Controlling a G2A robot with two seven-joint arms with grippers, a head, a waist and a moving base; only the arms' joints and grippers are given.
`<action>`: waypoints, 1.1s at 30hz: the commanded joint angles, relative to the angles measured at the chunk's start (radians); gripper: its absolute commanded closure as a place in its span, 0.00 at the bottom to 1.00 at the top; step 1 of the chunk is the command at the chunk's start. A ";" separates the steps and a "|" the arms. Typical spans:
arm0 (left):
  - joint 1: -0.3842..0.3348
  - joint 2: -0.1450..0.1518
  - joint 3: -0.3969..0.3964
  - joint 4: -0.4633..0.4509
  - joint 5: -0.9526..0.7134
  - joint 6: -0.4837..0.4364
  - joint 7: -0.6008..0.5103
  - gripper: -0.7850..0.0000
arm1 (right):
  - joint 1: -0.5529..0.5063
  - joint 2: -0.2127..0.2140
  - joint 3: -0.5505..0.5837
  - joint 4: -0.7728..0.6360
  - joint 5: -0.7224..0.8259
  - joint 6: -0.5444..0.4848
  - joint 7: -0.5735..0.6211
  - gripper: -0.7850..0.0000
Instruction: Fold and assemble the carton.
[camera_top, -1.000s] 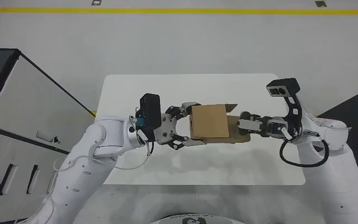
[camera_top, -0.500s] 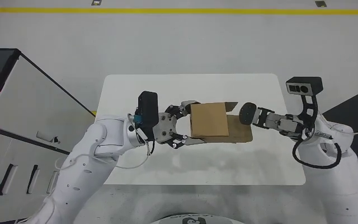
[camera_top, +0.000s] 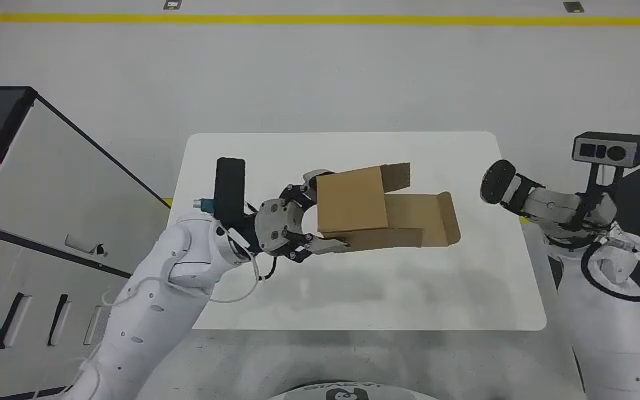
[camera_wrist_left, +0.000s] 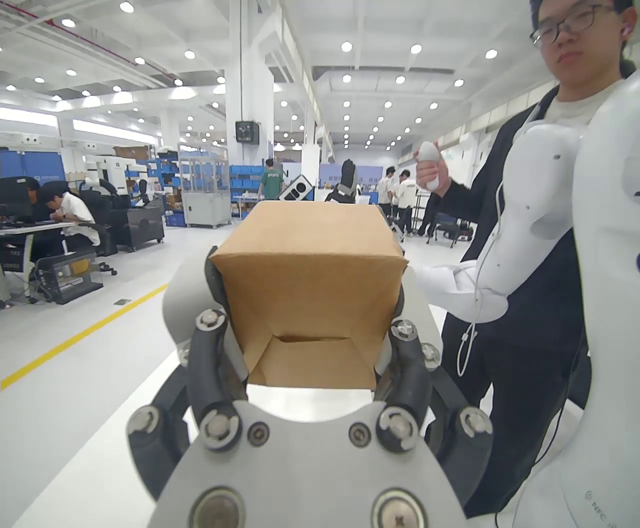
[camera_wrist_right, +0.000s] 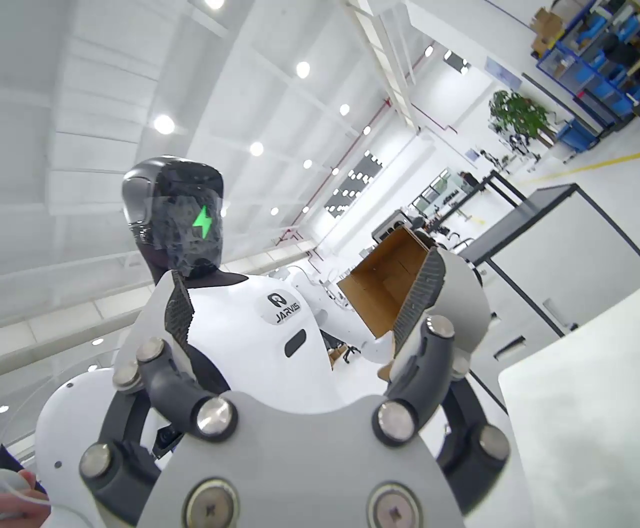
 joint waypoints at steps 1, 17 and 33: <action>0.001 -0.003 0.003 0.011 0.013 -0.015 0.027 1.00 | -0.005 -0.004 0.007 0.011 0.000 -0.023 -0.018 0.00; 0.009 -0.004 -0.015 0.005 0.096 0.017 0.001 1.00 | -0.024 0.007 0.013 0.036 -0.314 0.130 -0.067 0.00; 0.043 -0.005 -0.024 -0.010 0.166 0.027 0.003 1.00 | -0.031 0.020 -0.025 -0.001 -0.489 0.330 -0.062 0.00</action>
